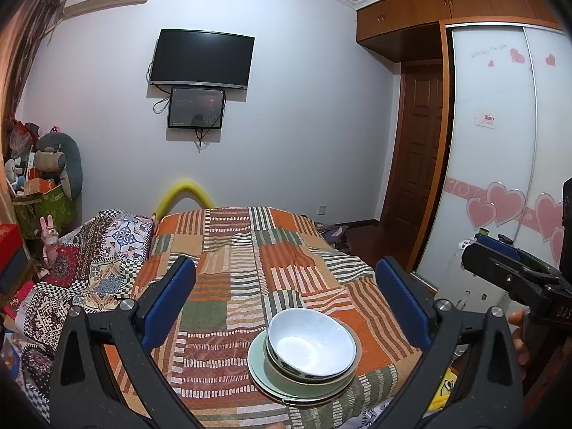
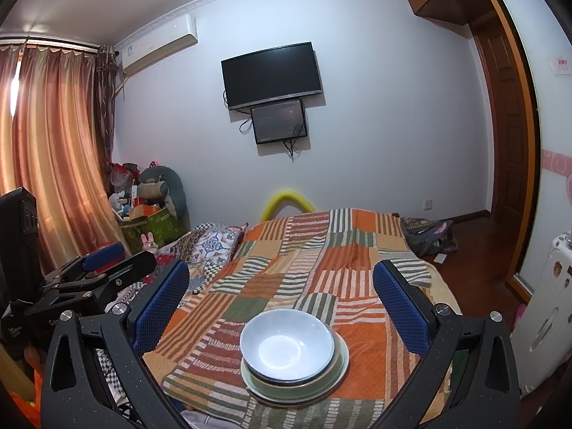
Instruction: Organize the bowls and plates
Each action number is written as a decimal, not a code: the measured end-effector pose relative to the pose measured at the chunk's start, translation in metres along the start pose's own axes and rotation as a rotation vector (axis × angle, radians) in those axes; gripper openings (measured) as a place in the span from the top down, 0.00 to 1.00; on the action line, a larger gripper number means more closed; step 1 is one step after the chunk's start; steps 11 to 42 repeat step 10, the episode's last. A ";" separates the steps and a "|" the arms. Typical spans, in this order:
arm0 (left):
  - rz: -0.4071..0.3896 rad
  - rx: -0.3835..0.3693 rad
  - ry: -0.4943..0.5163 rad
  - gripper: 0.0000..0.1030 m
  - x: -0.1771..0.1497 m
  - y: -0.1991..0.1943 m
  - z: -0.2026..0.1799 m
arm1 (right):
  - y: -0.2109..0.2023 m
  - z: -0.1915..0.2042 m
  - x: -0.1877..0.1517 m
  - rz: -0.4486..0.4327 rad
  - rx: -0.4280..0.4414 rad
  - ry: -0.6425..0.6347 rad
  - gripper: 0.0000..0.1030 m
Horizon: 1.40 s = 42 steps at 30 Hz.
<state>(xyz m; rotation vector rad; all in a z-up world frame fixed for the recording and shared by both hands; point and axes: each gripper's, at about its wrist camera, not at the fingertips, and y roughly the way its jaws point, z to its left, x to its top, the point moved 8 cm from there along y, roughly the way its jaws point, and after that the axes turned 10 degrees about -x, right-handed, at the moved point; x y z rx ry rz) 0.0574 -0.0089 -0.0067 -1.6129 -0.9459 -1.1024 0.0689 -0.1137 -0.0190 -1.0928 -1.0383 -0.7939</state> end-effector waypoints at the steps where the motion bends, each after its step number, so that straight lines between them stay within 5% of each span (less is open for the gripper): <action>1: 0.000 -0.001 0.000 0.01 0.000 -0.001 0.001 | 0.000 0.001 0.000 0.001 0.000 0.000 0.01; 42: 0.002 0.000 0.001 0.01 0.000 0.000 0.000 | 0.000 0.003 0.000 0.006 0.004 -0.002 0.01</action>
